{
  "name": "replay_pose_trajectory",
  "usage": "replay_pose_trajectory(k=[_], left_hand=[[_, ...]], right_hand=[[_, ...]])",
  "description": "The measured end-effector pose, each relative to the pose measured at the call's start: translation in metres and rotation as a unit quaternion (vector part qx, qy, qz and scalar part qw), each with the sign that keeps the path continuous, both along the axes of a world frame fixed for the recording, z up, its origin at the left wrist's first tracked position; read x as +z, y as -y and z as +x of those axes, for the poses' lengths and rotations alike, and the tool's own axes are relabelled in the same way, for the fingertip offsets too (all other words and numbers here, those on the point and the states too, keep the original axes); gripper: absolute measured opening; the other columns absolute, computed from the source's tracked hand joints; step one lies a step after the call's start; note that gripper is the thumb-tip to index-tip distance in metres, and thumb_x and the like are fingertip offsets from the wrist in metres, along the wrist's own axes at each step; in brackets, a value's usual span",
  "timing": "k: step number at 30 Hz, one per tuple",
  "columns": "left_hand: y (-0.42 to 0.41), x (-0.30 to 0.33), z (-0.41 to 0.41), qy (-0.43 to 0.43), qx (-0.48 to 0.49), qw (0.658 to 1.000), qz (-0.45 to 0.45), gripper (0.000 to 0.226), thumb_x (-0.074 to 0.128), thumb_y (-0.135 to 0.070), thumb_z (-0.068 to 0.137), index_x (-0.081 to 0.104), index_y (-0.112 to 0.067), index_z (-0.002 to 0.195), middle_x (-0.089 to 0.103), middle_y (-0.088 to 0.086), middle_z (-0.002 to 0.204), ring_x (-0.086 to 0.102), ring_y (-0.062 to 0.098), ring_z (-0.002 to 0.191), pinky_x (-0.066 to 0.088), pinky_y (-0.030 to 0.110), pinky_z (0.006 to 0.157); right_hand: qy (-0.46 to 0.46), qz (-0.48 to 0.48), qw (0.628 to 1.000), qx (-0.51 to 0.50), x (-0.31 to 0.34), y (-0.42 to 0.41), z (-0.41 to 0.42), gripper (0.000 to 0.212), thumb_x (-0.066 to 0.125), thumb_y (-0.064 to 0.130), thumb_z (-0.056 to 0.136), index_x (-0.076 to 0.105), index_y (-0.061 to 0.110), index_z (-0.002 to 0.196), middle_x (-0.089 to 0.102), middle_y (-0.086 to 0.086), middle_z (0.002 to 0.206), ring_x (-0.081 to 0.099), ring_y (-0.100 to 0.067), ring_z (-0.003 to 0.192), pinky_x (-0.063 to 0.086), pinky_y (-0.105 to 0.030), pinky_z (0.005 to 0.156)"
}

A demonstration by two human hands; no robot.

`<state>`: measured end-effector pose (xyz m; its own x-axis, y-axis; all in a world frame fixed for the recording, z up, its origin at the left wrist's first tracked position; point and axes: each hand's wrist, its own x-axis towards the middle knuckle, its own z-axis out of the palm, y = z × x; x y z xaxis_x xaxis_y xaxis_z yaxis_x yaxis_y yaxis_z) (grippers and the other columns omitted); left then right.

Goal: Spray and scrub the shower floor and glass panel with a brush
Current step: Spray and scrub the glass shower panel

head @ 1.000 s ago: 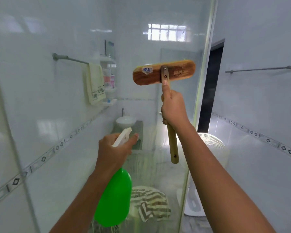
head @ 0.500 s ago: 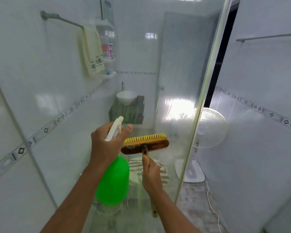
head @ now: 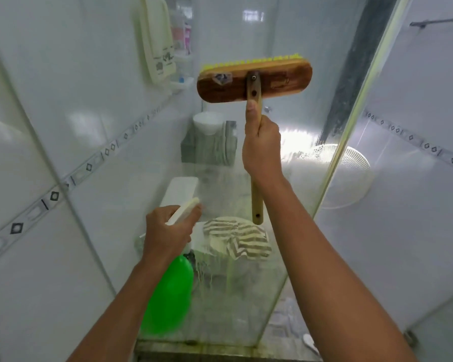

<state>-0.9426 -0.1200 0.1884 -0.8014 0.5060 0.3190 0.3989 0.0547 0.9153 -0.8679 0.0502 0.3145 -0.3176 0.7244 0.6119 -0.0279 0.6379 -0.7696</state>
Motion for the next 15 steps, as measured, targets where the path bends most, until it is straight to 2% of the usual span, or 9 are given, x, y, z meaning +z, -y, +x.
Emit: replay_pose_trajectory(k=[4,7,9,12,15], left_hand=[[0.009,-0.017,-0.012,-0.013,0.005,1.000,-0.007,0.041,0.082,-0.033,0.089,0.071,-0.003,0.064,0.068,0.013,0.056,0.059,0.008,0.045,0.046,0.029,0.047],[0.014,-0.022,-0.017,-0.009,0.019,1.000,-0.011,0.047,0.080,-0.035,0.091,0.068,-0.002,0.059,0.065,0.013,0.052,0.056,0.011,0.042,0.045,0.032,0.045],[0.017,-0.022,-0.022,-0.013,0.038,0.999,-0.006,0.052,0.080,-0.038,0.090,0.065,-0.001,0.057,0.063,0.017,0.051,0.055,0.017,0.041,0.046,0.036,0.044],[0.024,-0.025,-0.032,-0.032,0.045,0.998,0.006,0.048,0.080,-0.040,0.090,0.068,-0.005,0.060,0.066,0.012,0.053,0.059,0.018,0.045,0.046,0.030,0.047],[0.032,-0.034,-0.040,-0.047,0.039,0.998,0.010,0.047,0.079,-0.043,0.090,0.066,-0.006,0.065,0.064,0.011,0.057,0.056,0.019,0.049,0.044,0.033,0.050]], right_hand=[[0.004,-0.002,1.000,0.000,-0.017,0.011,-0.009,0.049,0.036,0.047,0.104,0.035,0.024,0.061,0.035,0.010,0.054,0.034,-0.003,0.043,0.026,-0.015,0.044],[0.032,-0.004,0.999,0.008,-0.047,0.022,-0.015,0.046,0.036,0.048,0.103,0.035,0.028,0.062,0.034,0.011,0.051,0.036,-0.003,0.043,0.026,-0.016,0.044],[0.045,-0.025,0.999,0.017,-0.090,0.028,-0.019,0.042,0.037,0.050,0.102,0.044,0.030,0.066,0.040,0.011,0.053,0.042,-0.002,0.046,0.030,-0.018,0.047],[0.111,-0.071,0.991,0.009,-0.181,0.040,-0.022,0.050,0.032,0.062,0.098,0.061,0.022,0.088,0.057,0.007,0.065,0.057,-0.007,0.061,0.043,-0.030,0.055],[0.175,-0.121,0.977,0.016,-0.265,0.061,-0.017,0.051,0.031,0.064,0.097,0.060,0.022,0.092,0.052,0.009,0.063,0.051,-0.001,0.058,0.037,-0.027,0.058]])
